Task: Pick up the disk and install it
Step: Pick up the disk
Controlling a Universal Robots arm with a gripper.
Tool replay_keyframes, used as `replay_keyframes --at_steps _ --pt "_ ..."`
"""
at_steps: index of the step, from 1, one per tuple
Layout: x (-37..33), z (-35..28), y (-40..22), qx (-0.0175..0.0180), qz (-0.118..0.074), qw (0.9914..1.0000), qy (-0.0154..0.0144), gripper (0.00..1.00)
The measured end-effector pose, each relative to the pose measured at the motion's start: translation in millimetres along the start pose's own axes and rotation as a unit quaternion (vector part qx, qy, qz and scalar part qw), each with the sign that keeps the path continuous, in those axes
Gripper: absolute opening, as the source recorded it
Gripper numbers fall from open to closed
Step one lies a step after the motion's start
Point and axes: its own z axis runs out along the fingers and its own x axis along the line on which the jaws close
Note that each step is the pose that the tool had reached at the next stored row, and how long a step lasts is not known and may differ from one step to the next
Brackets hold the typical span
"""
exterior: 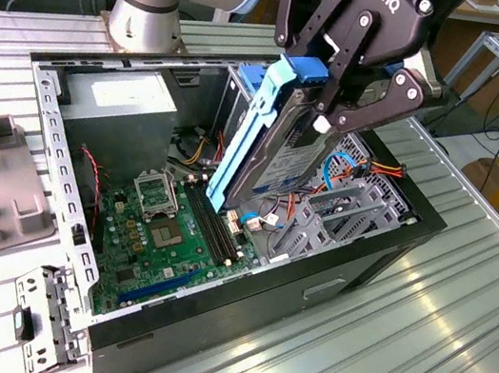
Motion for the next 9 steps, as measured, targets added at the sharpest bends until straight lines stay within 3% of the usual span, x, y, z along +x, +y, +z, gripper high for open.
replay_keyframes --at_steps 5,9 --pt "2.6 -0.5 -9.4 -0.0003 0.0 1.0 0.0 0.36" --pt "6.4 -1.2 -21.3 -0.0011 0.0 1.0 -0.0002 0.36"
